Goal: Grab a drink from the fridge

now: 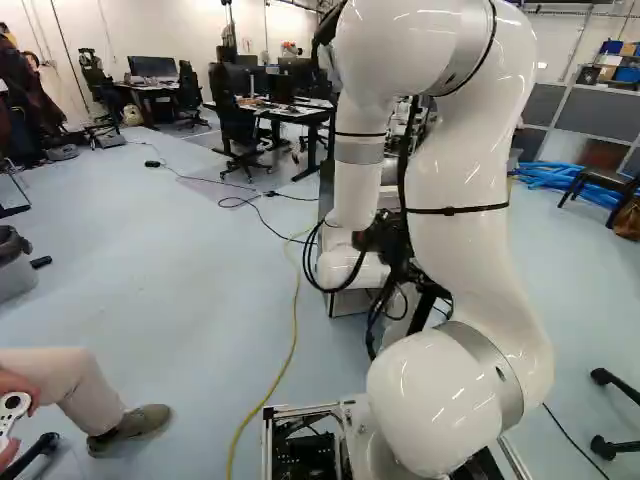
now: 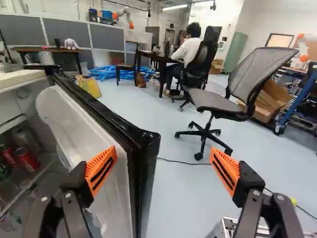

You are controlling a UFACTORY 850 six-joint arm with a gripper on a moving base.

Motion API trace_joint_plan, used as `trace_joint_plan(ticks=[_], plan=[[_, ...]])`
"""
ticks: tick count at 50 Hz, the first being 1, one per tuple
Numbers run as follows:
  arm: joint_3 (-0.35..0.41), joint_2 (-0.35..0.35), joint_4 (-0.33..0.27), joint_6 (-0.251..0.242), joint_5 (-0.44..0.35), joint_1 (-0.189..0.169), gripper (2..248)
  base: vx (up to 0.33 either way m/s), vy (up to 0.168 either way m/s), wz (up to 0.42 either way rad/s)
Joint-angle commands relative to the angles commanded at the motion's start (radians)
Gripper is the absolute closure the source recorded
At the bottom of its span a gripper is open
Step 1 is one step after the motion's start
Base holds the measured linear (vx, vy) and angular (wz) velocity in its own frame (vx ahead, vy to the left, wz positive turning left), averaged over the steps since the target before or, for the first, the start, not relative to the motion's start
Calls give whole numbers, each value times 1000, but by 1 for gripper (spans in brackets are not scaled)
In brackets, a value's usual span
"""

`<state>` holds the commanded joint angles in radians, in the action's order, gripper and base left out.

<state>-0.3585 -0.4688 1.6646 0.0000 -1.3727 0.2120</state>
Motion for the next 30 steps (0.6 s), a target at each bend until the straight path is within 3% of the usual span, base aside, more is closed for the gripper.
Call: trace_joint_plan(ticks=[30], plan=[[-59, -13, 36, 0, -33, -146, 3, 0, 0, 0]])
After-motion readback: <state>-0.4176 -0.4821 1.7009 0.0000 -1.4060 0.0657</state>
